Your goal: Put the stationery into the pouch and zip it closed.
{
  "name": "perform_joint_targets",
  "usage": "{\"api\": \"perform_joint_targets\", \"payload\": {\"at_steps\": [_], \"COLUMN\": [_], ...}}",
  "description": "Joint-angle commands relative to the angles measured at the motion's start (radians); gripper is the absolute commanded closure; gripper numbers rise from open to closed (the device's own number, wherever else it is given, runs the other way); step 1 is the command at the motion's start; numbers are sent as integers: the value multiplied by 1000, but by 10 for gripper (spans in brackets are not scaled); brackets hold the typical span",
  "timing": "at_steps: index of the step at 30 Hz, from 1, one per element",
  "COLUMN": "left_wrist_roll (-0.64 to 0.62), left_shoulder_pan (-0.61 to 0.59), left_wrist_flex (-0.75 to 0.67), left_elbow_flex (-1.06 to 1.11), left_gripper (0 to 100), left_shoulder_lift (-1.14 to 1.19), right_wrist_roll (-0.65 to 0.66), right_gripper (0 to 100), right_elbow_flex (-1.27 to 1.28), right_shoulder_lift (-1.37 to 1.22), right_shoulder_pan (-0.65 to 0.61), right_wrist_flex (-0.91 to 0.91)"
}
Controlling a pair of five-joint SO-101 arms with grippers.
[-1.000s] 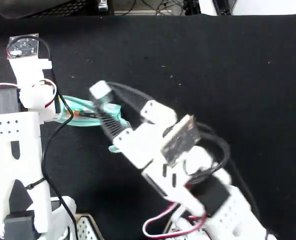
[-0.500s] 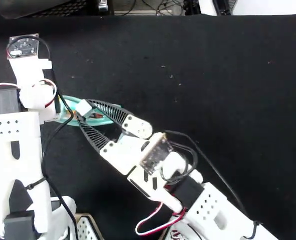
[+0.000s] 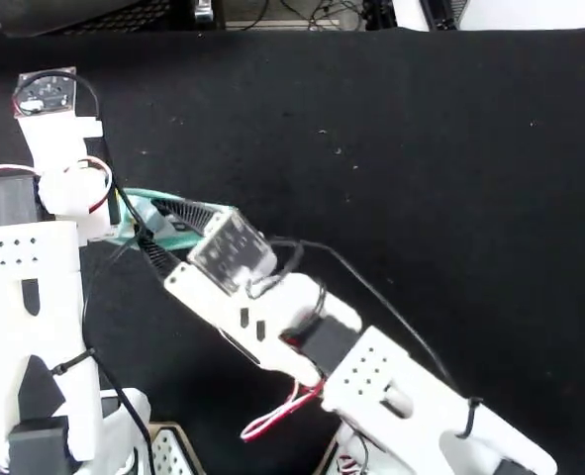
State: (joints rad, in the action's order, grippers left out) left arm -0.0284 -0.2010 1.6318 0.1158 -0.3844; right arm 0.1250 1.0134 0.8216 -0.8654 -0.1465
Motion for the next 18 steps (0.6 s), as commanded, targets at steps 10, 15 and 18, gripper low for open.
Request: {"api": "perform_joint_targets", "payload": {"at_steps": [10, 15, 18], "left_wrist_roll": [-12, -12, -12], "left_shoulder_pan": [-21, -18, -13], "left_wrist_flex": [5, 5, 5], "left_elbow_flex": [2, -1, -1], "left_gripper": [970, 970, 970], "left_shoulder_lift": [9, 9, 9], "right_wrist_roll": [-8, -2, 0], "right_gripper": [712, 712, 709], "right_elbow_flex": [-602, -449, -236], "right_shoulder_lift": [114, 282, 352], "right_shoulder_pan": [2, 26, 95], "right_wrist_flex": [-868, -1048, -954]}}
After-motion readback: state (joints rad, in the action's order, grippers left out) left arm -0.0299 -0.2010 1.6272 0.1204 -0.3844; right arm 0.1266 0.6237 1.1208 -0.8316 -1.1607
